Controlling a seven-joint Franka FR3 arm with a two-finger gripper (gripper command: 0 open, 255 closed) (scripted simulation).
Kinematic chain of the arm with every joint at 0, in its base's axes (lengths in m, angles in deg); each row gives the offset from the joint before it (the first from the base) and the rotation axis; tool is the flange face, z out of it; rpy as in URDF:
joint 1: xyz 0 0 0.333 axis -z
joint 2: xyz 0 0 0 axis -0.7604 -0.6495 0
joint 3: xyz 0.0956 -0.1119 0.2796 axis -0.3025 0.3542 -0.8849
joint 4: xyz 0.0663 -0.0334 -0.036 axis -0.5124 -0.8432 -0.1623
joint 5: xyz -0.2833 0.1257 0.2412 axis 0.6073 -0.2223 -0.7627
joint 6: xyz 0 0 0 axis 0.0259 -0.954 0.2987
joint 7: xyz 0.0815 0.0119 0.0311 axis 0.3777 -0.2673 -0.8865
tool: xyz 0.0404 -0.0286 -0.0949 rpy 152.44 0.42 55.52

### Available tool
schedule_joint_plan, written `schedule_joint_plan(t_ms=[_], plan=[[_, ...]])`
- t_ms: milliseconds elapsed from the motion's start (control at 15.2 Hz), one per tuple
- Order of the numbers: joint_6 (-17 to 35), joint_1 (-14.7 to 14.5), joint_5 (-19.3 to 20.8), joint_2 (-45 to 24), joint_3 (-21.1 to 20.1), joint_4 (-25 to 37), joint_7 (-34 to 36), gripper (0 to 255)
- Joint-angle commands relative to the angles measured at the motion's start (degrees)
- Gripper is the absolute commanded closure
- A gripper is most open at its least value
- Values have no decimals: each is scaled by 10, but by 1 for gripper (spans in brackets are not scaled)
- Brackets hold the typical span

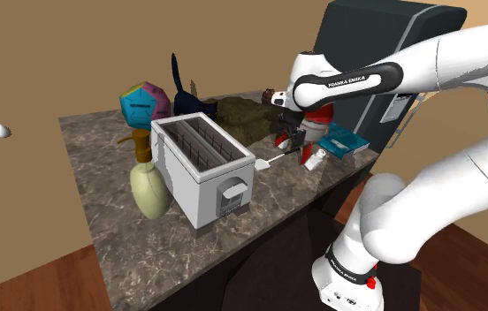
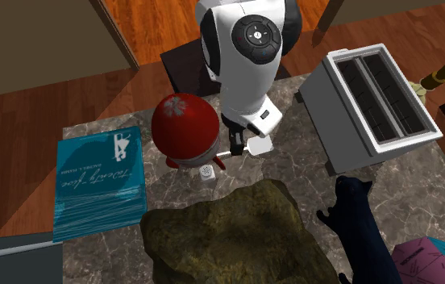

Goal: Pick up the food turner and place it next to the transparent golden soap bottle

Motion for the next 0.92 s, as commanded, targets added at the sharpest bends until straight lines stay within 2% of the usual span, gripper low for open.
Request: schedule_joint_plan(t_ms=[0,132,594,858], plan=[[36,-24,-7,-51,38,13,-74,0],[57,-40,-19,-86,62,24,-124,0],[128,-48,-35,-135,86,-2,-140,0],[128,-48,-35,-135,86,-2,-140,0]])
